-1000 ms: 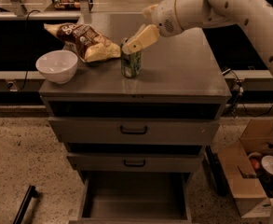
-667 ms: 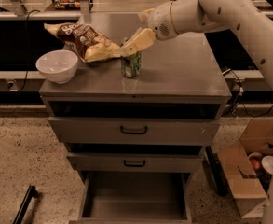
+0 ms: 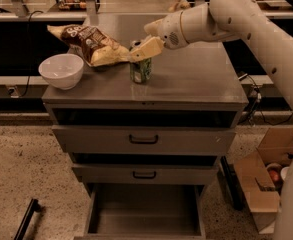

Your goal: Place green can into bottom drawer

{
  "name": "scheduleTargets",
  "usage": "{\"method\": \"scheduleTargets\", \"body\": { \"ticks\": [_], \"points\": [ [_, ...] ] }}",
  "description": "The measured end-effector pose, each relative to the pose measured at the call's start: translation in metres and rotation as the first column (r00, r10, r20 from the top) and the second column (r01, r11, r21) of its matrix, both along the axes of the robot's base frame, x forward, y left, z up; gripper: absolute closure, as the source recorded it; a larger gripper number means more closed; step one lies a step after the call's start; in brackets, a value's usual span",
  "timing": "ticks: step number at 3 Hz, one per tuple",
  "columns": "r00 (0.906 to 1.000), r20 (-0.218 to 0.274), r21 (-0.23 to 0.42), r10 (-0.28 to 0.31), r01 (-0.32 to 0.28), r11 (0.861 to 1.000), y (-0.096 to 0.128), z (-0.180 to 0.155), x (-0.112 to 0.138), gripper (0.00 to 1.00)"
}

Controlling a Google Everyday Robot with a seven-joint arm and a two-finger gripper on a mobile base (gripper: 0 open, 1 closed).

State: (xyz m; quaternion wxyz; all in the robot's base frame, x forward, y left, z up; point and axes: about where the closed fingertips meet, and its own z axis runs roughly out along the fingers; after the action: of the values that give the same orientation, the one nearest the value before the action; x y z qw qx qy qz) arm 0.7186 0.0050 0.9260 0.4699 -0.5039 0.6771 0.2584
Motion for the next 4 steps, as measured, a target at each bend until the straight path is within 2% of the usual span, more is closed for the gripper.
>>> {"method": "scheduleTargets", "body": {
  "ticks": [1, 2, 3, 4],
  "points": [
    [0.9997, -0.023, -0.004, 0.001, -0.001, 1.000, 0.002, -0.009, 0.002, 0.42],
    [0.9994, -0.018, -0.032, 0.030, -0.030, 0.999, 0.006, -0.005, -0.002, 0.64],
    [0.9949, 0.002, -0.033, 0.101, -0.100, 0.994, 0.007, 0.009, -0.014, 0.88],
    [0.9814, 0.034, 0.011, 0.189, -0.190, 0.982, -0.011, 0.031, -0.038, 1.00]
  ]
}}
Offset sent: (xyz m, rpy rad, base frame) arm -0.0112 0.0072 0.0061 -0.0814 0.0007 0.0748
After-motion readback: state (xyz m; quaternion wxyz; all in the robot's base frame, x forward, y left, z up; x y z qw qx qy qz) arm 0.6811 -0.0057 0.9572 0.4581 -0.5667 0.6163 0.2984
